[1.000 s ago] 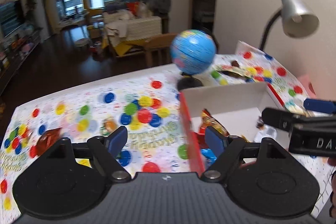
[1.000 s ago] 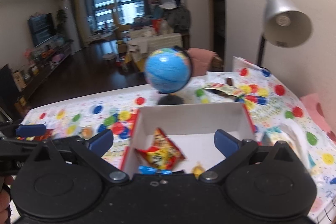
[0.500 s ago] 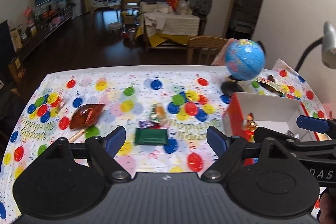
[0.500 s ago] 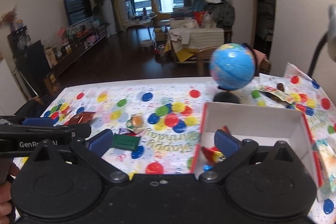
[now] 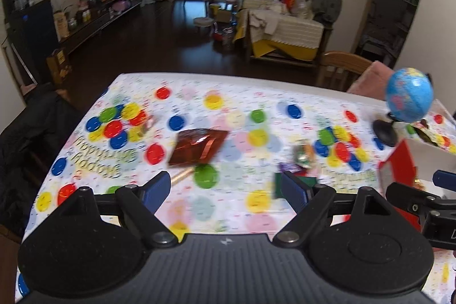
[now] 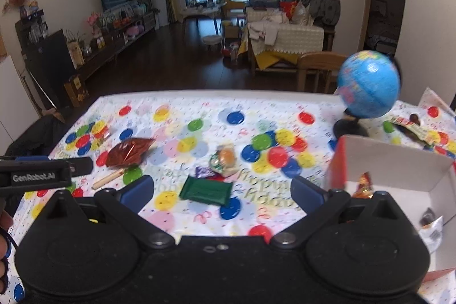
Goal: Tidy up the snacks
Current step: 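Grasp the brown Oreo bag with left tool while right tool grasps the orange-slice candy packet, then carry the Oreo bag and orange candy packet over the red box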
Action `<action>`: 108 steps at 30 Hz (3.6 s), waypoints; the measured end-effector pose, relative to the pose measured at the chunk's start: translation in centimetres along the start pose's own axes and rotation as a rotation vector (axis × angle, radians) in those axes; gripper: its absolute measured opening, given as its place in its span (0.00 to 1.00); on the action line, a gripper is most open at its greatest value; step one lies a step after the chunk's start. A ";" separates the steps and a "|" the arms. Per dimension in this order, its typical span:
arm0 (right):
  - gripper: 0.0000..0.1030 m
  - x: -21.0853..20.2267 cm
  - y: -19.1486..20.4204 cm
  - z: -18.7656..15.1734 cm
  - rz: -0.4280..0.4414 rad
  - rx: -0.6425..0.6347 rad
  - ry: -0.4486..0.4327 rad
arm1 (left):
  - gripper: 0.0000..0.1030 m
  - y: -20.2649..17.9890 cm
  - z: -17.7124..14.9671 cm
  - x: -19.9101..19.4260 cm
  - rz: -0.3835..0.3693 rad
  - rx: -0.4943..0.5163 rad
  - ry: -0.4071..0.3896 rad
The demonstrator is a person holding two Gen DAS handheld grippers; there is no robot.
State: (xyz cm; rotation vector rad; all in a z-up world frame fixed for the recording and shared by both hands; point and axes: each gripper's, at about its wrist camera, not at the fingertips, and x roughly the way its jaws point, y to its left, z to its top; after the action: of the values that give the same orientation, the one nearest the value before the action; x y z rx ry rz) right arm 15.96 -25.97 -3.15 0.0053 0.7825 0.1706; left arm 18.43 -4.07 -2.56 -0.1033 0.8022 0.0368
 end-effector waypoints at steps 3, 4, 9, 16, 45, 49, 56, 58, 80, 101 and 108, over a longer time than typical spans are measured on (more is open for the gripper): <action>0.95 2.0 1.5 -0.6 0.014 -0.009 0.042 | 0.82 2.0 -0.2 1.6 0.021 -0.009 0.022; 0.94 2.6 2.0 -0.7 0.014 -0.014 0.049 | 0.82 2.6 -0.3 2.2 0.028 -0.012 0.031; 0.89 5.8 3.4 -0.7 0.010 -0.028 0.079 | 0.82 4.8 0.0 5.0 0.047 -0.025 0.057; 0.83 11.4 2.7 0.9 -0.035 -0.009 0.117 | 0.82 5.7 2.1 10.4 0.039 -0.017 0.087; 0.53 25.5 0.7 3.1 -0.102 -0.008 0.235 | 0.82 4.4 5.4 24.6 -0.072 -0.005 0.299; 0.40 25.5 0.5 3.1 -0.111 -0.006 0.225 | 0.72 4.4 5.5 24.5 -0.067 -0.007 0.300; 0.35 24.7 0.4 3.1 -0.118 -0.003 0.217 | 0.61 4.4 5.5 23.5 -0.058 -0.015 0.270; 0.34 24.2 0.4 3.0 -0.122 -0.002 0.213 | 0.61 4.4 5.5 23.0 -0.057 -0.012 0.268; 0.34 11.0 -0.4 2.4 -0.062 0.062 0.108 | 0.61 1.6 4.6 11.8 -0.117 -0.027 0.204; 0.34 -0.9 -5.0 -1.2 -0.037 0.081 0.037 | 0.61 -6.6 0.9 1.1 -0.187 0.022 0.139; 0.34 -3.5 -8.3 -2.5 -0.052 0.096 0.012 | 0.61 -10.8 -0.2 -1.0 -0.205 0.049 0.126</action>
State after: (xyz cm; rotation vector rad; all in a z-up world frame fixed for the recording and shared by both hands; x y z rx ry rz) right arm 12.99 -34.83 -3.02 0.0747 0.8015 0.0836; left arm 18.32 -14.83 -1.13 -0.1419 0.9138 -0.1841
